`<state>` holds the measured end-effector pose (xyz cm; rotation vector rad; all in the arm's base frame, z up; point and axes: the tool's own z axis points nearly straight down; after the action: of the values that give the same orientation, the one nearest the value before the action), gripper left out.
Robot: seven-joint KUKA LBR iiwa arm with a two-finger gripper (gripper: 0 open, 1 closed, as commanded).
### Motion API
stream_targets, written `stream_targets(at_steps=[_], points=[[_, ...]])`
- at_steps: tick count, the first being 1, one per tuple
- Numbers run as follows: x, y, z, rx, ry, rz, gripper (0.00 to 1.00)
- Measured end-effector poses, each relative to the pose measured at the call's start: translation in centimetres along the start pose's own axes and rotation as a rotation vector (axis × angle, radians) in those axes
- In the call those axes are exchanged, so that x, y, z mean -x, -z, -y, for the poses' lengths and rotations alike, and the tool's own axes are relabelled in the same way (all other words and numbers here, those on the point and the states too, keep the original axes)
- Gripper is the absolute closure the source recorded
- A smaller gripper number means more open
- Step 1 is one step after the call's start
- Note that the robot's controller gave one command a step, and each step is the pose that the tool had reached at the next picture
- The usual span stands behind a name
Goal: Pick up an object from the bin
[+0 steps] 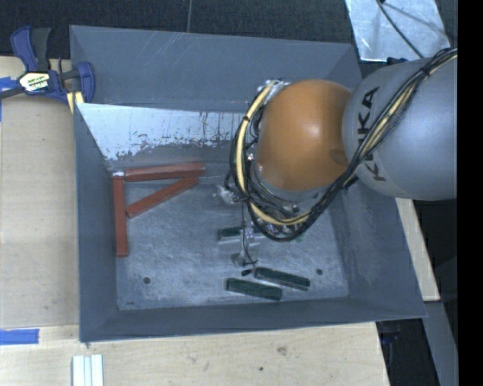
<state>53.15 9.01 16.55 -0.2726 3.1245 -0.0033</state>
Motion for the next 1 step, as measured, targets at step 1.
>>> stream_targets(at_steps=[1], points=[[6.75,-5.64,6.08,0.001,0.171,0.000,0.00]])
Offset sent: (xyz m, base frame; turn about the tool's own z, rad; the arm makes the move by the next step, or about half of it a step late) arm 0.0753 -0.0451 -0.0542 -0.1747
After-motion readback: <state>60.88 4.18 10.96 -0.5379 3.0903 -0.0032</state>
